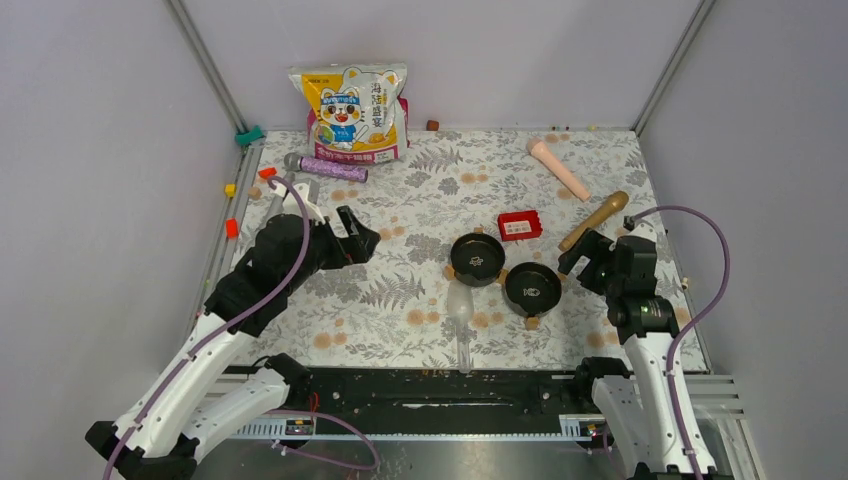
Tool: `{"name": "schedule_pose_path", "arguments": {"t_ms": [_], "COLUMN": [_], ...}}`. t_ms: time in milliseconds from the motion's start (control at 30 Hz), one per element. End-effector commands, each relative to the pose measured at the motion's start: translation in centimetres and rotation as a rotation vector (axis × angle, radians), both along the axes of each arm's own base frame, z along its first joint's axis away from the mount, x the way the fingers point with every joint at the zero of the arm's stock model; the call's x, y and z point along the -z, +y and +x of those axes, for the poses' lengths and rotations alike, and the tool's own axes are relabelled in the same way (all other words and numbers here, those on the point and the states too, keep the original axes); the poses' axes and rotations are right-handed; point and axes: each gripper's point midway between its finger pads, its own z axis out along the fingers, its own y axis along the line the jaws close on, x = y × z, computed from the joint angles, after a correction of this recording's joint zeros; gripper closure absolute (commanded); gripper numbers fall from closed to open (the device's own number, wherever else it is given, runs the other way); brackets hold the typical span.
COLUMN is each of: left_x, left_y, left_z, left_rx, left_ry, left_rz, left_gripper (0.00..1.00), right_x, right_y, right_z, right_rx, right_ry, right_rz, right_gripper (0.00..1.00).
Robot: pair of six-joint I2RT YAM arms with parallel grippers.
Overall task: Serve the pet food
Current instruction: Move the pet food to the center of the board.
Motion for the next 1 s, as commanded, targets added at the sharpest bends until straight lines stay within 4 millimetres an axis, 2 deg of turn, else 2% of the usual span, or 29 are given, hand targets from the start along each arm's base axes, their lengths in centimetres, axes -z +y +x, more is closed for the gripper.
{"name": "schedule_pose_path", "arguments": {"t_ms": [0,367,733,867,967], "left_x": [-0.7,-0.3,-1.2,-2.0,-3.5], "left_y": [0.1,0.4,2.6,2.5,1.1], "left_z": [0.9,1.4,2.1,3.5,5.6], "left_rx": [-0.024,-0.037,-0.145,-0.185,-0.165], "left_ry": [-0.04,-0.036,-0.108,-0.108,-0.105], "left_rz": [0.002,0.04,0.068,0.076,0.103], "left_gripper": [0.01,0.01,0.01,0.01,0.01], "right_x": [-1.3,-1.4,-1.4,-1.4,-1.4], "right_y": [0.4,1.4,1.6,1.8,2.0], "right_z": [0.3,0.1,0.3,0.3,0.3], "right_rx": [0.0,-0.043,-0.021,-0.03,-0.038], "right_ry": [-0.086,-0.114,-0.109,-0.101,-0.102], "right_rz": [0.023,0.058,0.094,0.103,0.106], "right_gripper": [0.01,0.01,0.01,0.01,0.0]}}
